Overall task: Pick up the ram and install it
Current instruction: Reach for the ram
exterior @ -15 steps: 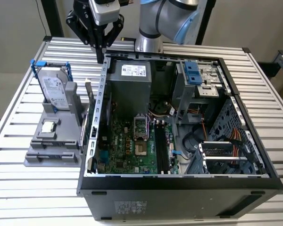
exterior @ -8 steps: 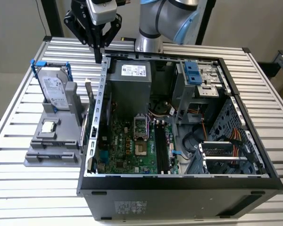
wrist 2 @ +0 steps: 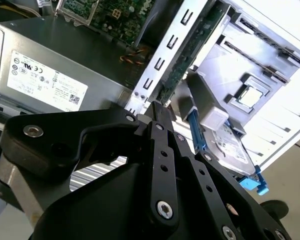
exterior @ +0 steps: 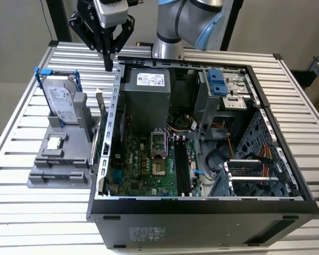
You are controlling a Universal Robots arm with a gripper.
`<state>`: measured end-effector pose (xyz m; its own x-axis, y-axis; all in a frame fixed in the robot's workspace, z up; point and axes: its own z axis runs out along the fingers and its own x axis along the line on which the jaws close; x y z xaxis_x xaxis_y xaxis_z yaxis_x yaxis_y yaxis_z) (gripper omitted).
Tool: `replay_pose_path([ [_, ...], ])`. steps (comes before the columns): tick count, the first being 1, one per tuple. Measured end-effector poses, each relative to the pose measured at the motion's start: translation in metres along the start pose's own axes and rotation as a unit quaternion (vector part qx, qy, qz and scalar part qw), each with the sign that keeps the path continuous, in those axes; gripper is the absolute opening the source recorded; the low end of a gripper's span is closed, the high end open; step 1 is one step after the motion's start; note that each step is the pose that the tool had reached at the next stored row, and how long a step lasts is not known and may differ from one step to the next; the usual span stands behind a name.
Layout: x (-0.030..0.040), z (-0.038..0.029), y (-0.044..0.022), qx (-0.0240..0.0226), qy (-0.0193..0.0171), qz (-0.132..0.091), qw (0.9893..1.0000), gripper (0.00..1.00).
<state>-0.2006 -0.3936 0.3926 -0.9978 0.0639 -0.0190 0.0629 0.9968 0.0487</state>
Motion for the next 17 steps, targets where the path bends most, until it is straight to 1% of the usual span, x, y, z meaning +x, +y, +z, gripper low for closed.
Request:
replay_pose_path([
  [17, 0.0118, -0.0002, 0.0, -0.0001, 0.0, -0.001, 1.0, 0.0],
])
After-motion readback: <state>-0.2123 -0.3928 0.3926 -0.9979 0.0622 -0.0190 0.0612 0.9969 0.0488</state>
